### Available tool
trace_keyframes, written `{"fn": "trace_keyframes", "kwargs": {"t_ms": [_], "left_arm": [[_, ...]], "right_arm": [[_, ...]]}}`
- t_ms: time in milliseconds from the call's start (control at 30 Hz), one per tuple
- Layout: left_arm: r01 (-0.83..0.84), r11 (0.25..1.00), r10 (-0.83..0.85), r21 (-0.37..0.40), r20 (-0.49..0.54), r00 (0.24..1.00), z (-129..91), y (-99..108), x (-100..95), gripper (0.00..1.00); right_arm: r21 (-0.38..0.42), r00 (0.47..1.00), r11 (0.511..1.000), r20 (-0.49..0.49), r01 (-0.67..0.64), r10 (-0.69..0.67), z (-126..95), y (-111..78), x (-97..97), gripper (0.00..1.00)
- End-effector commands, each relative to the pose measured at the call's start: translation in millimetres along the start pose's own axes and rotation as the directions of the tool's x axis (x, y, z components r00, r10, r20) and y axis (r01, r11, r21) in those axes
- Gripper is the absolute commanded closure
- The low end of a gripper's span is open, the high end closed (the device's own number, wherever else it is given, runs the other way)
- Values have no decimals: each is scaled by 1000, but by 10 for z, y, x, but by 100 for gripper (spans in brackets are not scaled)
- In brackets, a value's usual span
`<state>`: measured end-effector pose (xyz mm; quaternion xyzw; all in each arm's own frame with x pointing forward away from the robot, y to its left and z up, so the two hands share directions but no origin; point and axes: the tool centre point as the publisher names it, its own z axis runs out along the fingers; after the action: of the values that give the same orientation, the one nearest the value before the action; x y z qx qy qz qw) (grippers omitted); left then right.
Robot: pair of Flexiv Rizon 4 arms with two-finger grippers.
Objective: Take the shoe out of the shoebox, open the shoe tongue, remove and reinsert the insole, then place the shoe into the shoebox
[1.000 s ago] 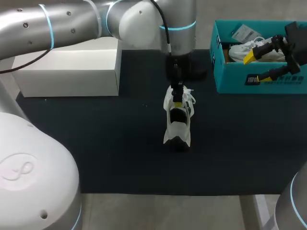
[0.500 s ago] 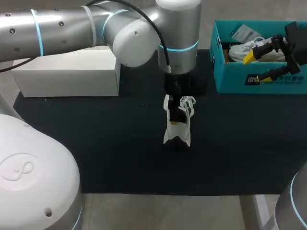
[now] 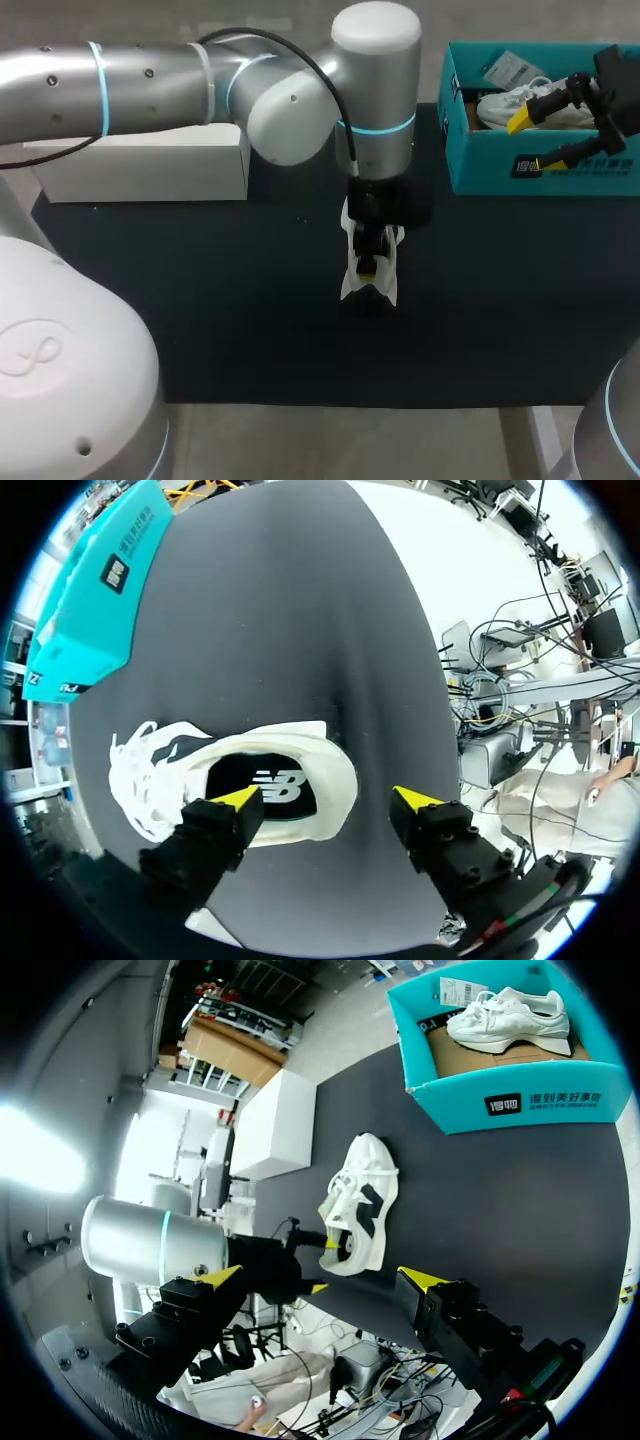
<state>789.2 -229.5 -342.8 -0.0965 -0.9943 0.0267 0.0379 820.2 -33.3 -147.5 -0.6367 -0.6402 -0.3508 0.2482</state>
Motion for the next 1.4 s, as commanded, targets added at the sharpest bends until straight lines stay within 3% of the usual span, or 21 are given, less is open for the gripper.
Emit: {"fn": "trace_keyframes", "kwargs": {"t_ms": [33,200,267,300,533,800,1100,1167,1200,1267,1333,1400], "left_arm": [[-2,1000,2,16,-26,1000,183,2,-52,37],[-2,1000,3,32,-37,999,311,45,-51,39],[-4,999,5,43,-45,999,360,59,-45,51],[-1,999,3,46,-53,999,384,63,-41,50],[7,998,-2,63,-84,997,492,51,-19,45],[6,998,-2,55,-72,997,464,44,28,22],[-1,997,7,73,-92,996,623,-30,23,24],[17,997,-10,81,-90,996,665,-29,17,31],[14,996,-6,88,-90,996,686,-22,10,46],[19,996,-10,88,-102,995,724,-27,2,63],[12,996,-3,85,-109,994,737,-35,16,100],[9,996,0,83,-111,994,718,-24,47,100]], "right_arm": [[0,1000,1000,2,-1,1,7,2,-1,0],[0,1000,1000,2,-1,1,7,2,-1,0],[0,1000,1000,2,-1,1,7,2,-1,0],[0,1000,1000,2,-1,1,7,2,-1,0],[0,1000,1000,2,-1,1,7,2,-1,0],[0,1000,1000,2,-1,1,7,2,-1,0],[0,1000,1000,2,-1,1,7,2,-1,0],[0,1000,1000,2,-1,1,7,2,-1,0],[0,1000,1000,2,-1,1,7,2,-1,0],[0,1000,1000,2,-1,1,7,2,-1,0],[0,1000,1000,2,-1,1,7,2,-1,0],[0,1000,1000,2,-1,1,7,2,-1,0]]}}
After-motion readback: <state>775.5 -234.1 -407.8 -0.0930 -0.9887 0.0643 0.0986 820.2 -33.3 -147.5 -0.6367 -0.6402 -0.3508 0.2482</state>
